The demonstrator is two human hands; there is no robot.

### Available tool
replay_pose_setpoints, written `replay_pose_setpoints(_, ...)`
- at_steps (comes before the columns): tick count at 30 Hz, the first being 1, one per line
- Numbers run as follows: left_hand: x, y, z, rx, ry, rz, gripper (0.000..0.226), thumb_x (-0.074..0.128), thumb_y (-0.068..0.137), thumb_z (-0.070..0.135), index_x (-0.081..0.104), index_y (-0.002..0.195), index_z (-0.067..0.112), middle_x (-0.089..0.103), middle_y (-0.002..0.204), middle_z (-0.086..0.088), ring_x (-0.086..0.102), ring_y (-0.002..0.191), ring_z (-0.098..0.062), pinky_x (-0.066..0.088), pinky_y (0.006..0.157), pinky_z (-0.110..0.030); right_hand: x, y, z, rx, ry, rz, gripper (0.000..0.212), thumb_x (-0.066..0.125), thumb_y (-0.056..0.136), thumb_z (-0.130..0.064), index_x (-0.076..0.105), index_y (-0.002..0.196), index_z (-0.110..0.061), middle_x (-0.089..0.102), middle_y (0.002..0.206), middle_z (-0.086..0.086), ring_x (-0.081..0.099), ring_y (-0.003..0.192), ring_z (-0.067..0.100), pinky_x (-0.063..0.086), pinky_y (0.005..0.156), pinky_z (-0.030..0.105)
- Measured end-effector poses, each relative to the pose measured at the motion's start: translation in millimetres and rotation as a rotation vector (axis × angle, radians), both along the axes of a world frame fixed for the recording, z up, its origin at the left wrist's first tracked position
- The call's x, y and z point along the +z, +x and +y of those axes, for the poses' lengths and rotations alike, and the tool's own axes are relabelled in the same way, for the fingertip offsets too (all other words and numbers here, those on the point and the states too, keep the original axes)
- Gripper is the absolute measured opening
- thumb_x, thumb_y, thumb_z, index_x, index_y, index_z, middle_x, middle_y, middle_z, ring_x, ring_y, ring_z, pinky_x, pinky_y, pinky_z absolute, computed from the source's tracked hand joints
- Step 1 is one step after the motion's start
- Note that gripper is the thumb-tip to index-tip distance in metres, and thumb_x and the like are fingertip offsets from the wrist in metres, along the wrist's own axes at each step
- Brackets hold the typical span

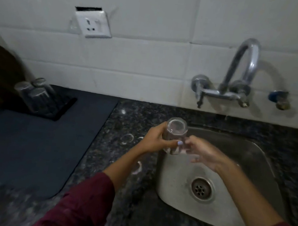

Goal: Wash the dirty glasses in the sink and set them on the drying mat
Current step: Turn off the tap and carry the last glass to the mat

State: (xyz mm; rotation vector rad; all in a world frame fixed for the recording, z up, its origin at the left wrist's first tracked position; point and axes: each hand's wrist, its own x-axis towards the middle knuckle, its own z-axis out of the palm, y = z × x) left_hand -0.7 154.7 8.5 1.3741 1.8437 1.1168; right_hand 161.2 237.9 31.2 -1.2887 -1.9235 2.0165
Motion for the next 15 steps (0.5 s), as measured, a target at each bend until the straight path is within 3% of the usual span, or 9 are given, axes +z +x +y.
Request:
replay_pose_setpoints(1, 2, -13, -3, 0.056, 0.011, -0.057, 0.068, 0.08, 0.064, 0.047, 0.06, 0.122, 0.02, 0.068, 0.119, 0.0, 0.064, 0.11, -0.013, 0.05, 0.099, -0.034, -1, -14, -3, 0.05, 0.148, 0.033, 0.02, 0.048, 0.089, -0.019, 0.057, 0.106, -0.025, 0.06, 0.117, 0.007, 0.052, 0.098, 0.016, 0.041, 0.079, 0.031)
replay_pose_setpoints(2, 5, -25, -6, 0.104, 0.02, -0.124, 0.063, 0.081, 0.067, 0.042, 0.061, 0.121, 0.019, 0.069, 0.118, -0.002, 0.064, 0.11, -0.015, 0.05, 0.1, -0.038, -3, -31, -7, 0.113, 0.305, 0.072, 0.037, 0.056, 0.084, -0.014, 0.05, 0.118, -0.028, 0.058, 0.126, 0.003, 0.053, 0.107, 0.014, 0.043, 0.085, 0.031)
replay_pose_setpoints(4, 14, -48, -14, 0.168, 0.035, -0.217, 0.05, 0.078, 0.076, 0.034, 0.063, 0.12, 0.016, 0.07, 0.116, -0.006, 0.066, 0.108, -0.018, 0.051, 0.098, -0.042, -7, -71, -18, 0.196, 0.606, 0.103, 0.078, 0.07, 0.068, -0.024, 0.033, 0.137, -0.029, 0.049, 0.14, 0.001, 0.052, 0.121, 0.016, 0.045, 0.099, 0.038)
replay_pose_setpoints(5, 18, -62, -18, 0.195, 0.047, -0.242, 0.05, 0.076, 0.077, 0.038, 0.063, 0.119, 0.015, 0.07, 0.115, -0.007, 0.067, 0.106, -0.019, 0.052, 0.096, -0.042, -6, -93, -25, 0.176, 0.706, 0.116, 0.087, 0.073, 0.063, -0.029, 0.031, 0.139, -0.028, 0.05, 0.138, 0.002, 0.053, 0.121, 0.018, 0.045, 0.1, 0.042)
replay_pose_setpoints(7, 27, -94, -35, 0.216, 0.044, -0.247, 0.058, 0.072, 0.075, 0.052, 0.064, 0.119, 0.014, 0.071, 0.111, -0.007, 0.068, 0.099, -0.019, 0.054, 0.091, -0.04, 0, -142, -41, 0.067, 0.792, 0.144, 0.079, 0.077, 0.063, -0.021, 0.039, 0.133, -0.019, 0.057, 0.127, 0.007, 0.058, 0.111, 0.024, 0.047, 0.092, 0.04)
replay_pose_setpoints(9, 31, -137, -56, 0.202, 0.02, -0.231, 0.059, 0.068, 0.08, 0.051, 0.061, 0.122, 0.01, 0.069, 0.112, -0.005, 0.067, 0.098, -0.018, 0.053, 0.09, -0.036, 10, -192, -61, 0.008, 0.802, 0.157, 0.062, 0.074, 0.066, -0.011, 0.047, 0.122, -0.011, 0.061, 0.113, 0.01, 0.06, 0.099, 0.027, 0.045, 0.079, 0.03)
replay_pose_setpoints(12, 37, -204, -95, 0.303, -0.021, -0.236, 0.06, 0.059, 0.086, 0.055, 0.054, 0.129, 0.013, 0.063, 0.125, -0.005, 0.063, 0.108, -0.014, 0.053, 0.089, -0.028, 13, -270, -80, 0.082, 0.75, 0.159, 0.053, 0.08, 0.066, -0.021, 0.05, 0.108, -0.007, 0.058, 0.096, 0.005, 0.057, 0.086, 0.022, 0.041, 0.069, 0.026)
replay_pose_setpoints(14, 31, -252, -124, 0.447, -0.016, -0.197, 0.048, 0.052, 0.094, 0.045, 0.052, 0.131, 0.015, 0.06, 0.127, -0.003, 0.057, 0.105, -0.008, 0.046, 0.079, -0.016, 9, -326, -89, 0.137, 0.72, 0.156, 0.056, 0.084, 0.064, -0.03, 0.049, 0.102, -0.009, 0.057, 0.094, 0.002, 0.056, 0.085, 0.019, 0.04, 0.069, 0.026)
replay_pose_setpoints(15, 26, -273, -141, 0.538, -0.001, -0.173, 0.044, 0.052, 0.095, 0.041, 0.053, 0.131, 0.015, 0.06, 0.124, -0.002, 0.055, 0.105, -0.008, 0.045, 0.079, -0.017, 6, -354, -92, 0.155, 0.697, 0.16, 0.056, 0.085, 0.063, -0.032, 0.048, 0.099, -0.011, 0.057, 0.094, 0.002, 0.056, 0.086, 0.02, 0.04, 0.069, 0.026)
